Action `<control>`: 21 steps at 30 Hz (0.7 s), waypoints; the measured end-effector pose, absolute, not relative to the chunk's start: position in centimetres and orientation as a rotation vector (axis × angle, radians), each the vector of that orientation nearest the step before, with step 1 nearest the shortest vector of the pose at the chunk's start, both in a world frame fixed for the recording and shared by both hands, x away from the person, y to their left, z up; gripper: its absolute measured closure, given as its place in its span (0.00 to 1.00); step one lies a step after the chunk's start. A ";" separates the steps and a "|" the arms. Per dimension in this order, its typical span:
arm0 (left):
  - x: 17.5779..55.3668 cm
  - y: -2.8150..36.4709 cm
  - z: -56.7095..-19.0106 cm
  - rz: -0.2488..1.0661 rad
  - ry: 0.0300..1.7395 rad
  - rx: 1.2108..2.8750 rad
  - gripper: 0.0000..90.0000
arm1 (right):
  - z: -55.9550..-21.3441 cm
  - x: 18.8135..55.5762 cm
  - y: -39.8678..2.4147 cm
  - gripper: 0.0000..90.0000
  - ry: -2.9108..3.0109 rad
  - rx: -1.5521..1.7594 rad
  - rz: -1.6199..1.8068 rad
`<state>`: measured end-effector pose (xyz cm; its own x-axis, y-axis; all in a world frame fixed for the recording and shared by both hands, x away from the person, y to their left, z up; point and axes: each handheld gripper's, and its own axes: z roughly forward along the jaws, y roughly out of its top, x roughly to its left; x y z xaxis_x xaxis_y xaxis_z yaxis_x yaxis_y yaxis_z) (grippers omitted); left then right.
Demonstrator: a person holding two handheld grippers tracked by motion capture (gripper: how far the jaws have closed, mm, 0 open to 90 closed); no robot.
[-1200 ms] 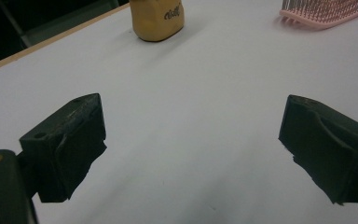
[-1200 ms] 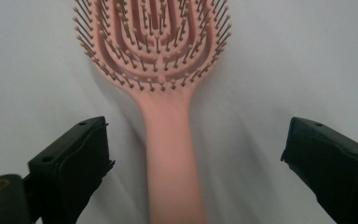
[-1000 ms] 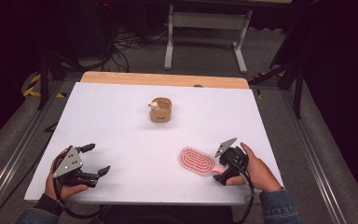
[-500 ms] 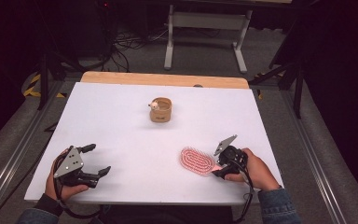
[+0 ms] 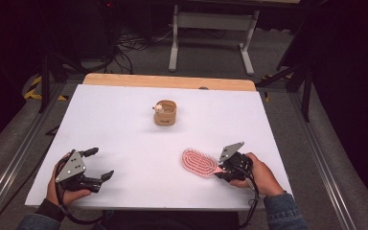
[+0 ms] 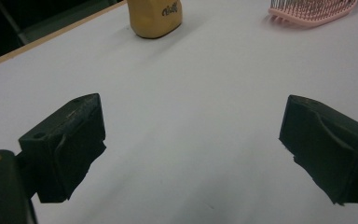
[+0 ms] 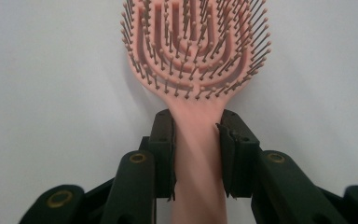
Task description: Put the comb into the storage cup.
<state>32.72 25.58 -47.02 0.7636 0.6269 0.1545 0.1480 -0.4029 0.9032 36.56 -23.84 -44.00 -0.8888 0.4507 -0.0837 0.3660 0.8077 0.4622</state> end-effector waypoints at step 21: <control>32.7 25.6 -47.0 0.598 0.594 1.939 0.08 | -42.2 36.0 -23.8 0.77 2.344 0.694 0.994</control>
